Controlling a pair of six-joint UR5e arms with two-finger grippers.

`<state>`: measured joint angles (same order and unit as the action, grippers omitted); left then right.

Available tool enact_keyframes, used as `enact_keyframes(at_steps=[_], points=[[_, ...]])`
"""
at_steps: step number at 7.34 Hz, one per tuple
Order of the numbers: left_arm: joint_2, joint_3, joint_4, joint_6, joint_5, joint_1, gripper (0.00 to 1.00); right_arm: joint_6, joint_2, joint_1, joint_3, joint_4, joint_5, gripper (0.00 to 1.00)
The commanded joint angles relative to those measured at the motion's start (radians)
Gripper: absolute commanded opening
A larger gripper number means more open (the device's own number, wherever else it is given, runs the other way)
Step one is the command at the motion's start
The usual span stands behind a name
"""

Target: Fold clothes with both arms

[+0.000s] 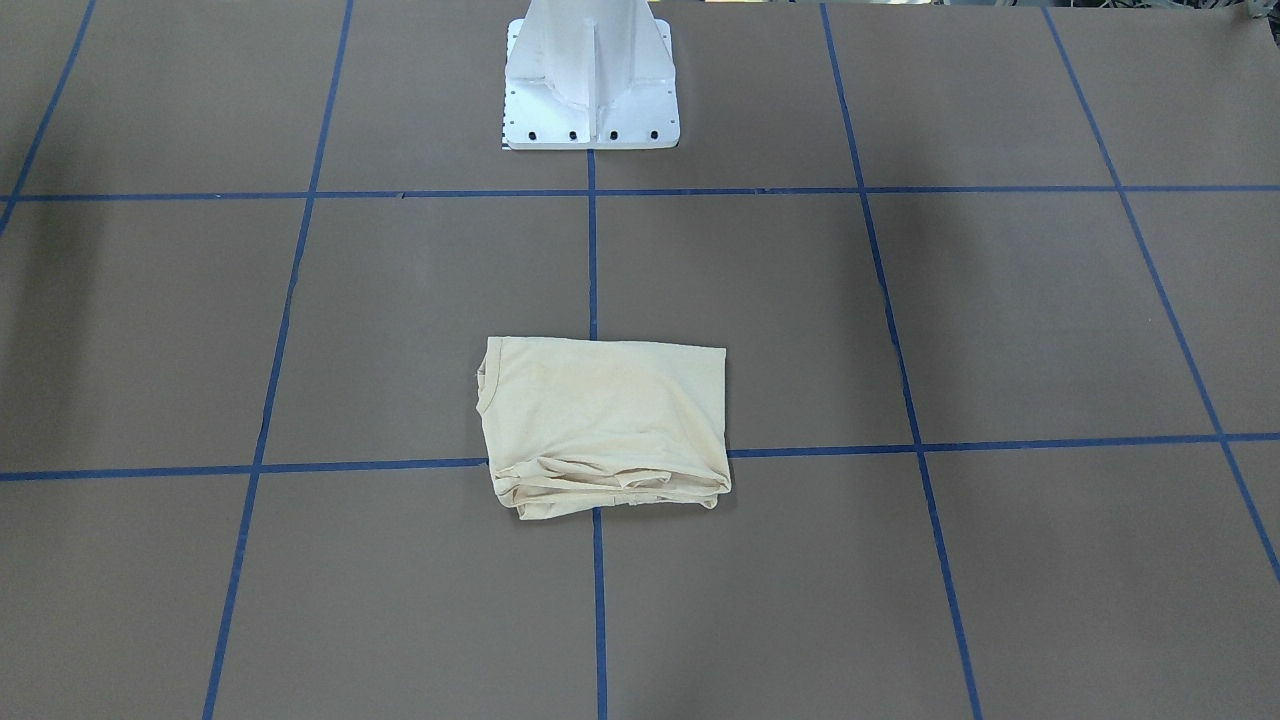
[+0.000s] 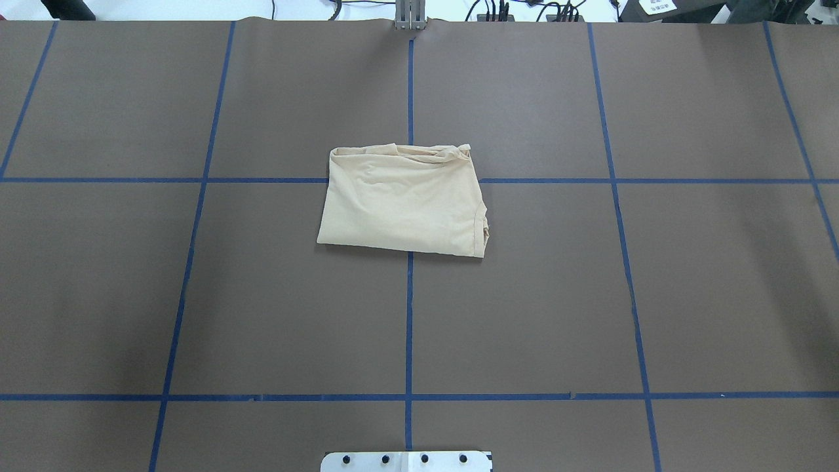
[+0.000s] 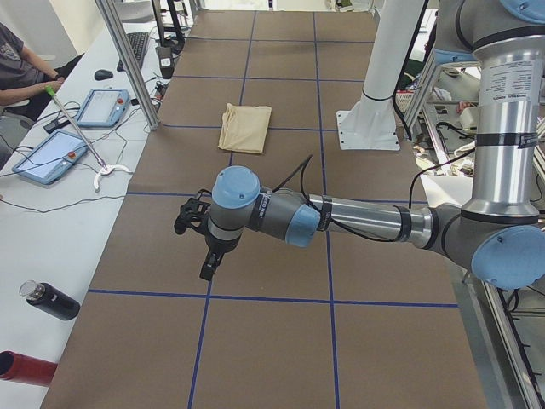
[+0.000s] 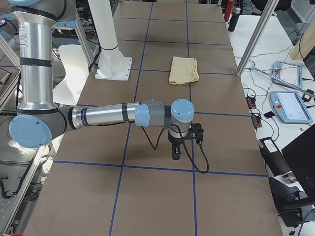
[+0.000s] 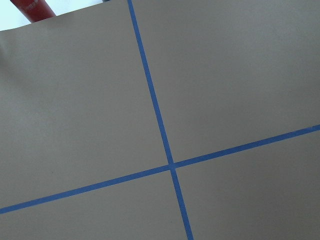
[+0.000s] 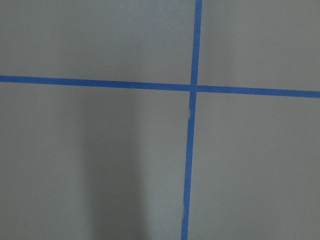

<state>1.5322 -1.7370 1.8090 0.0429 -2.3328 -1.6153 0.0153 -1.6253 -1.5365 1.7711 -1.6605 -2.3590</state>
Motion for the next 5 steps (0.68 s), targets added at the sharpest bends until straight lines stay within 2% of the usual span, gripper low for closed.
enact_keyframes(at_steps=[1,3,5], points=[[-0.007,-0.003,0.001,0.0,-0.037,0.0,1.0,0.0,-0.005,0.001,-0.001,0.068,-0.046,1.0],[-0.003,-0.004,0.001,-0.002,-0.036,0.002,1.0,0.006,-0.004,0.001,-0.004,0.079,-0.045,1.0],[-0.003,-0.003,0.001,-0.002,-0.033,0.002,1.0,0.006,-0.002,0.003,-0.009,0.099,-0.005,1.0]])
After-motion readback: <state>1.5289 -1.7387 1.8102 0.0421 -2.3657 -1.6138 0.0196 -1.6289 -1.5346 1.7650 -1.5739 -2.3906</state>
